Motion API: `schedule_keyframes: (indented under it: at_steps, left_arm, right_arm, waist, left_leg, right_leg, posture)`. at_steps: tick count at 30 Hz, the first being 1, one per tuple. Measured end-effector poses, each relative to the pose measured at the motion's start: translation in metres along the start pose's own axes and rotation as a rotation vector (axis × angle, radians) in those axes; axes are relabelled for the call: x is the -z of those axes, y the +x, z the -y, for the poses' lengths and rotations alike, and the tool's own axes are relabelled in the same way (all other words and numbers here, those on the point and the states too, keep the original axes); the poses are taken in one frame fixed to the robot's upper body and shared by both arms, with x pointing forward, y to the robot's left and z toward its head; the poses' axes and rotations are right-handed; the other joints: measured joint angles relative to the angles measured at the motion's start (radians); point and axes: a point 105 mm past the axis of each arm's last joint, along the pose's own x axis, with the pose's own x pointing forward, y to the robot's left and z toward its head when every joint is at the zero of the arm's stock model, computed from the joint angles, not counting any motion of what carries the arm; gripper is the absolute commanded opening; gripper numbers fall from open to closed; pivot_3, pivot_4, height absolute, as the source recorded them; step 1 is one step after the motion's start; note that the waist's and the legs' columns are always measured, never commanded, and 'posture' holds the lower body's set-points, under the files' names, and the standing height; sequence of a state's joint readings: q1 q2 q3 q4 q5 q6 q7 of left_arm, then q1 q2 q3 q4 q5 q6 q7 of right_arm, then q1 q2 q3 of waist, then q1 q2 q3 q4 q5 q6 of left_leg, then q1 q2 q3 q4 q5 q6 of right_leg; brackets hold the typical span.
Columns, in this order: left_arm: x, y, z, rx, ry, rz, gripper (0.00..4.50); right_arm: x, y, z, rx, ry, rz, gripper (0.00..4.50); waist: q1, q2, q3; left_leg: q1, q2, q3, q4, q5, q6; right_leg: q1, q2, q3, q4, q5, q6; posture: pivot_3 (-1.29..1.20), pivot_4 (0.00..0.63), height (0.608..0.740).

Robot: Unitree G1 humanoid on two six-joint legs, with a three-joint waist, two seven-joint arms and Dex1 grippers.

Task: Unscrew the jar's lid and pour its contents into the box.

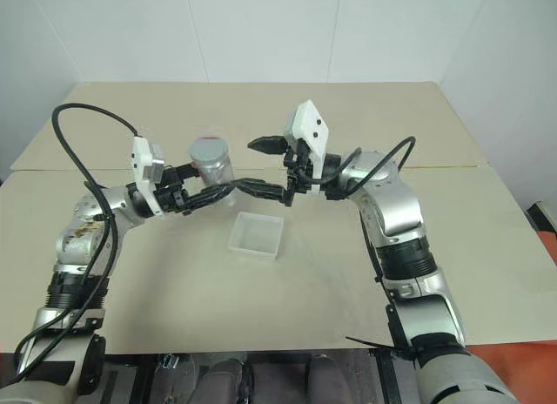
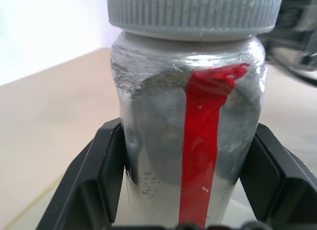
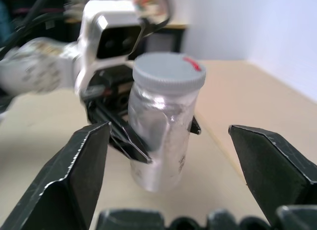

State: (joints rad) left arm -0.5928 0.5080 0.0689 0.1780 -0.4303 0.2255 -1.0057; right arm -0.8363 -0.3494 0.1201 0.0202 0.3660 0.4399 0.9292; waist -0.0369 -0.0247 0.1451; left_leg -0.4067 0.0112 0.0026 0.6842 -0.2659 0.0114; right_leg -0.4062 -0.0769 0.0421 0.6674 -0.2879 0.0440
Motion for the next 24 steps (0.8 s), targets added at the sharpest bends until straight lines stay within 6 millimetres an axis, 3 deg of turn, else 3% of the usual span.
schedule_keyframes:
  at_steps: [9,24]
  left_arm:
    - [0.009,0.018,-0.018,-0.138,-0.010,-0.016,2.90]
    - [0.012,0.029,-0.011,-0.128,-0.022,-0.009,2.90]
  right_arm:
    - [-0.009,0.019,0.013,0.270,-0.006,-0.039,4.44]
    - [-0.019,0.050,0.006,0.316,0.002,-0.042,4.44]
  waist:
    - [-0.002,0.000,0.000]
    - [-0.006,0.000,0.000]
  left_leg:
    - [0.000,-0.001,0.000,0.000,0.000,0.000]
    - [0.000,-0.003,0.000,0.000,0.001,-0.001]
  right_leg:
    - [-0.001,0.000,0.000,0.001,0.000,0.000]
    - [-0.001,0.000,0.000,0.002,0.000,0.000]
  posture:
    - [0.00,0.150,0.740]
    - [0.00,0.150,0.740]
